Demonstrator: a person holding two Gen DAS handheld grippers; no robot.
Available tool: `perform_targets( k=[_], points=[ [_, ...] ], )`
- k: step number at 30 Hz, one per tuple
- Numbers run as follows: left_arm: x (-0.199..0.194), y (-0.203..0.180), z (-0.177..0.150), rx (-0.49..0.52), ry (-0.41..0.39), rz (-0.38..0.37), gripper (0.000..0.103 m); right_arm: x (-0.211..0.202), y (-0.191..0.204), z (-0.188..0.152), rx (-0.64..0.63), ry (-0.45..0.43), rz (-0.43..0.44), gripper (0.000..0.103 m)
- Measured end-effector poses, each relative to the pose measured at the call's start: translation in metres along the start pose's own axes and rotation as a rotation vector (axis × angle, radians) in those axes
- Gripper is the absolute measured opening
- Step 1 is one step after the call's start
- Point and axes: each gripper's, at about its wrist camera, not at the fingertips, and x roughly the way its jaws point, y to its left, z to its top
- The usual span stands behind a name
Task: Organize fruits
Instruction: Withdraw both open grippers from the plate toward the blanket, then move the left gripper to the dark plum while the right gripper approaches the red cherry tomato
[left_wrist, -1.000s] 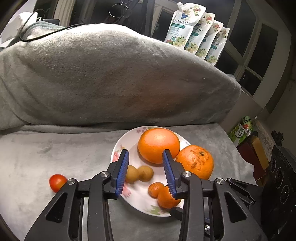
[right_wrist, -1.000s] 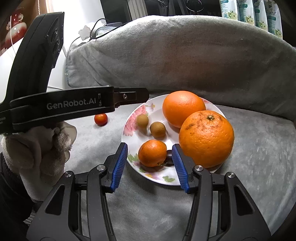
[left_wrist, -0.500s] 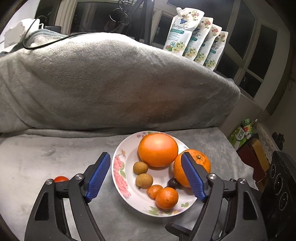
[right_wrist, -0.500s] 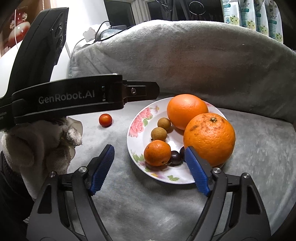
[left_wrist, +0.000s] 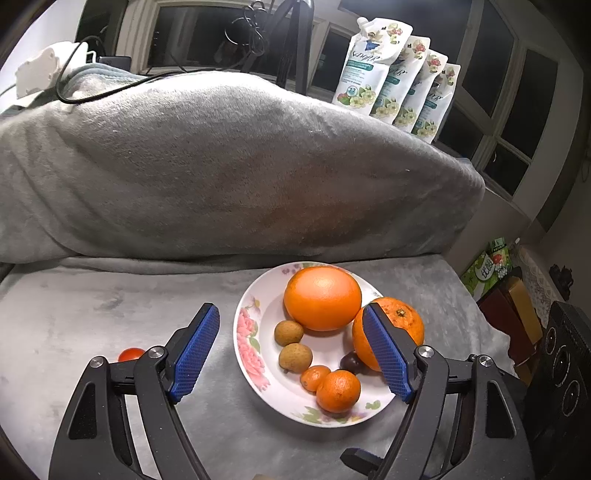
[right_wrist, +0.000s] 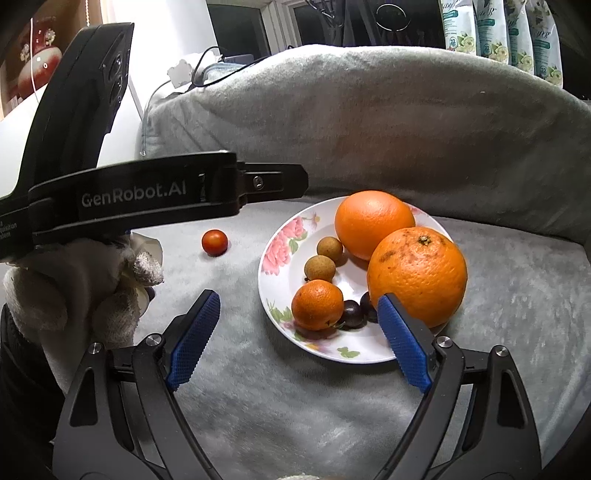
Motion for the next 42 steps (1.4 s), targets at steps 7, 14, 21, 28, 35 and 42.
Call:
perform_targets(
  k=[7,14,21,28,35,42],
  points=[
    [-0.008,0.002,0.0,0.0,-0.016,0.005,0.08,-0.004,0.001,0.001,0.003,-0.003,-0.002,0.09],
    [-0.017,0.005,-0.001,-0.009,-0.031,0.011,0.08,-0.011,0.003,0.003,0.005,-0.02,-0.005,0.09],
    [-0.037,0.015,-0.002,-0.03,-0.066,0.032,0.08,-0.032,-0.007,0.009,0.068,-0.08,-0.006,0.09],
    [-0.059,0.036,-0.006,-0.058,-0.1,0.076,0.08,-0.047,-0.02,0.012,0.123,-0.128,-0.023,0.089],
    [-0.088,0.066,-0.019,-0.09,-0.126,0.137,0.08,-0.049,-0.019,0.011,0.129,-0.137,-0.003,0.089],
    [-0.122,0.104,-0.037,-0.154,-0.154,0.221,0.08,-0.042,-0.009,0.013,0.109,-0.133,0.027,0.09]
  ],
)
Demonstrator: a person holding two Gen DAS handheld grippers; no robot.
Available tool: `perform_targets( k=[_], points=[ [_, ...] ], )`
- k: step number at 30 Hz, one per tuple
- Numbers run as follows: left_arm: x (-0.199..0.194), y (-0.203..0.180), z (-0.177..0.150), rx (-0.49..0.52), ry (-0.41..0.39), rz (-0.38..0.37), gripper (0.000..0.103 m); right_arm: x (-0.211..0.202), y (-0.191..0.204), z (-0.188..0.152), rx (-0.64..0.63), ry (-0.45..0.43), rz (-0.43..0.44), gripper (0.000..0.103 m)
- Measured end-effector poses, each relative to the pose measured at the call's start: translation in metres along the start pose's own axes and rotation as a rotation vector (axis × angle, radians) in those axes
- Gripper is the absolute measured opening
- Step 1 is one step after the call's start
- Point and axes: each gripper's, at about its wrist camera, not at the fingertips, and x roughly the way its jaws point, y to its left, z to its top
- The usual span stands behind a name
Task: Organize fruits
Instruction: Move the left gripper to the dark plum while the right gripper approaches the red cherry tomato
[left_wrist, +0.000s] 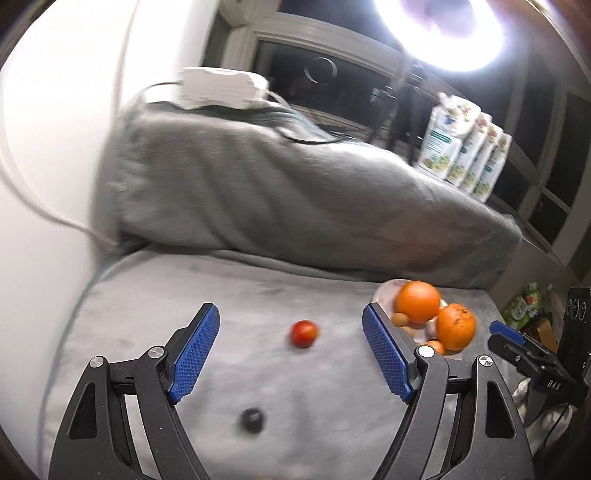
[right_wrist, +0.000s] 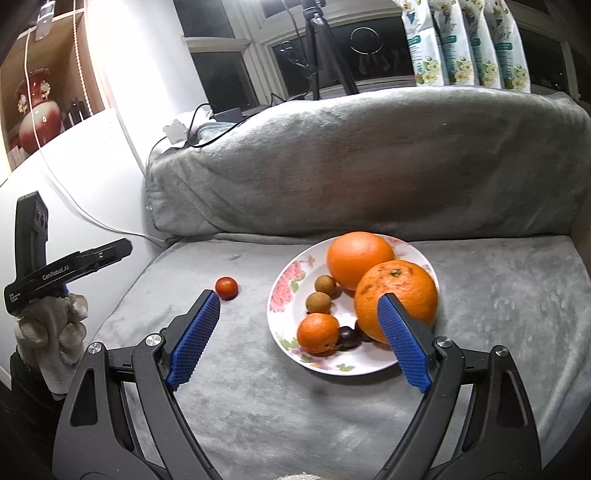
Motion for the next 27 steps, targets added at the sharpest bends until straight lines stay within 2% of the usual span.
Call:
perform_targets(
  k=[5,12,25,27],
  points=[
    [-0.009,0.022,-0.011,-0.023,0.005,0.042,0.08,0.008,0.013,0.001,-0.028,0.012,0.021,0.089],
    [-0.012,0.035,-0.033,-0.039,0.039,0.065,0.08,0.019,0.032,0.0,-0.077,0.039,0.039,0.089],
    [-0.015,0.038,-0.058,-0.056,0.079,0.051,0.079,0.048,0.067,-0.013,-0.166,0.112,0.07,0.089],
    [-0.014,0.038,-0.061,-0.055,0.087,0.046,0.075,0.055,0.074,-0.014,-0.179,0.123,0.079,0.089]
  ],
)
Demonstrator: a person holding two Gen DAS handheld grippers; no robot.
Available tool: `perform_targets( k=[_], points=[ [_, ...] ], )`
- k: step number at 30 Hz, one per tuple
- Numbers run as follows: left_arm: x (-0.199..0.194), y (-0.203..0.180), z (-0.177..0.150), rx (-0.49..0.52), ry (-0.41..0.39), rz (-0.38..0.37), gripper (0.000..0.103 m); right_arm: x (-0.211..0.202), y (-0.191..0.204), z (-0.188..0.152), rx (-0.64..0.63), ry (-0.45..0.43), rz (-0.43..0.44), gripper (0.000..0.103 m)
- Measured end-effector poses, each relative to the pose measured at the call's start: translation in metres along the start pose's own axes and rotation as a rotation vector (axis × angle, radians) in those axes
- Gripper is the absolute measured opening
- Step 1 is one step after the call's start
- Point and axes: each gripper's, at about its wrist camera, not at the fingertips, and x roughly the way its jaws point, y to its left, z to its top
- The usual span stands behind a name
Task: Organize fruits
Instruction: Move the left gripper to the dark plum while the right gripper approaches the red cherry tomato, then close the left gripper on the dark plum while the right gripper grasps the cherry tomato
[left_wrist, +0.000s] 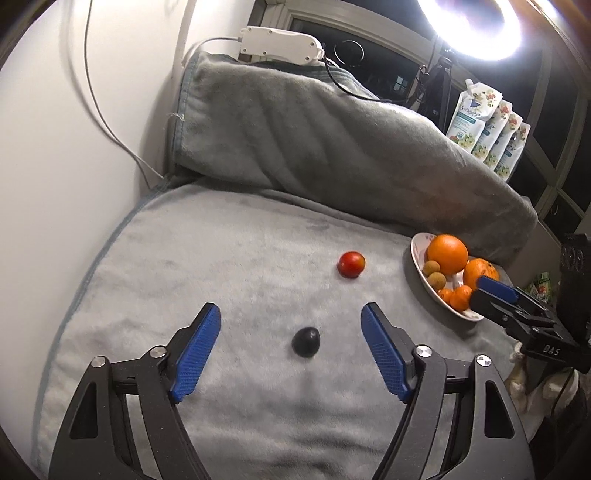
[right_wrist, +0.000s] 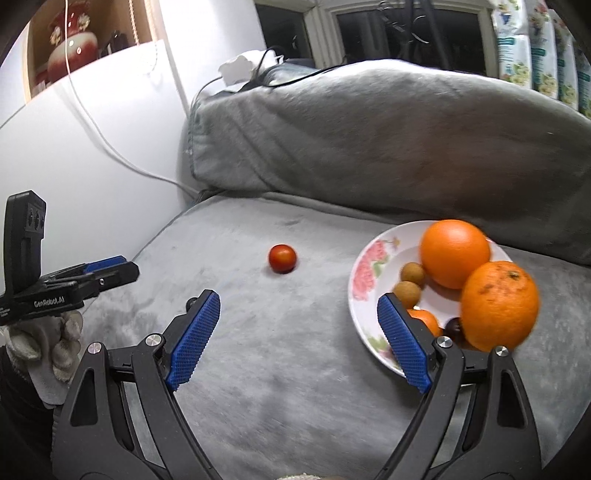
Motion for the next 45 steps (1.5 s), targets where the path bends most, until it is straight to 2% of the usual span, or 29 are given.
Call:
perform_targets(
  k=[17,23,28,32,45],
  points=[
    [0.014,0.002,-0.016,-0.014,0.065,-0.01,0.068,0.056,0.05,0.008,-0.091,0.09,0.082,0.089],
    [0.021,-0.003,-0.018,0.008,0.076,-0.022,0.066,0.055,0.049,0.015,-0.117,0.101,0.059,0.089],
    [0.03,-0.005,-0.018,0.012,0.092,-0.029,0.059,0.064,0.044,0.026,-0.125,0.112,0.036,0.089],
    [0.035,-0.006,-0.018,0.016,0.101,-0.034,0.055,0.08,0.041,0.033,-0.114,0.137,0.05,0.082],
    [0.047,-0.012,-0.02,0.043,0.117,-0.015,0.046,0.131,0.028,0.033,-0.093,0.196,0.038,0.072]
  ],
)
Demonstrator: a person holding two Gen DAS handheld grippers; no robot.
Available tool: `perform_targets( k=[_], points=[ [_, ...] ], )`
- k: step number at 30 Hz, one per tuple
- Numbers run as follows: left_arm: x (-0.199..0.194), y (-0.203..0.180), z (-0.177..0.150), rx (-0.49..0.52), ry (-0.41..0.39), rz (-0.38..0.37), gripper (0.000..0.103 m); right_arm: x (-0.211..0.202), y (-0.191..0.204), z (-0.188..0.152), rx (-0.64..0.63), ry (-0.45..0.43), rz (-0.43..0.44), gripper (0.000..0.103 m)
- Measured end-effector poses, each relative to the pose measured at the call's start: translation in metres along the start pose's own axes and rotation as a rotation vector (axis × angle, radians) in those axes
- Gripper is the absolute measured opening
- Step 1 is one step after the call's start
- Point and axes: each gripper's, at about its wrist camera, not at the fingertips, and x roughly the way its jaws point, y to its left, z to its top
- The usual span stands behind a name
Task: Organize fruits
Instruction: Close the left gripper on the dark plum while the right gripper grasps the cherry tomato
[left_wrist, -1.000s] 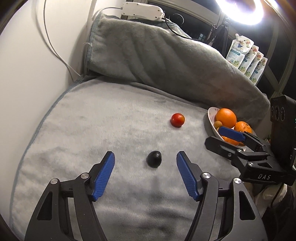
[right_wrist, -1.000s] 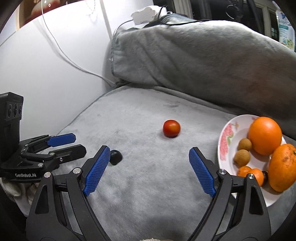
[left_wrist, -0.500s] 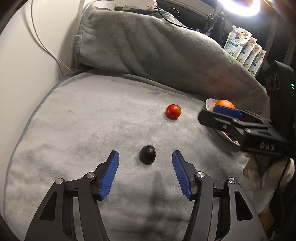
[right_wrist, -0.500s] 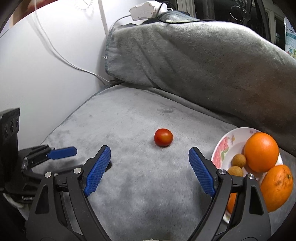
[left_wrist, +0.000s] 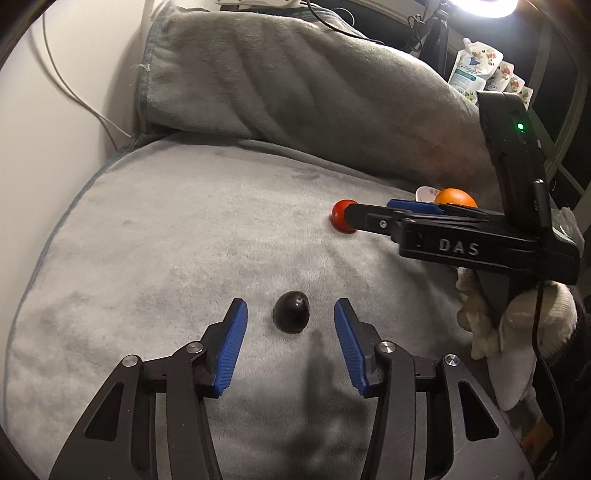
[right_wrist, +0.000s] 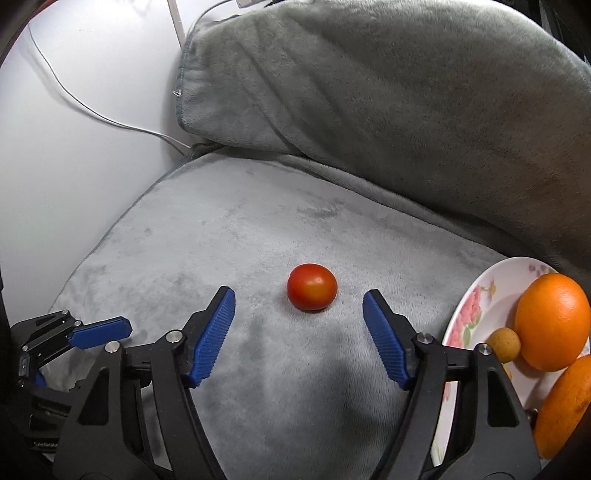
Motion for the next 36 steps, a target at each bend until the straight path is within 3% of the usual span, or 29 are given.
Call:
perform_targets(
  k=[7,11,18,36],
  points=[
    [0.004,-0.001,0.0,0.006,0.009,0.005,0.043,0.007,0.0,0.003,-0.011,-0.001,0.005,0.071],
    [0.008,-0.001,-0.001,0.006,0.017,0.006,0.04,0.013,0.003,0.006,-0.025,0.008,0.002,0.06],
    [0.012,0.0,-0.001,0.007,0.025,0.007,0.036,0.021,0.004,0.01,-0.025,0.016,-0.014,0.057],
    [0.034,-0.004,0.001,0.018,0.071,0.012,0.023,0.041,-0.002,0.012,0.016,0.08,-0.062,0.038]
  ],
)
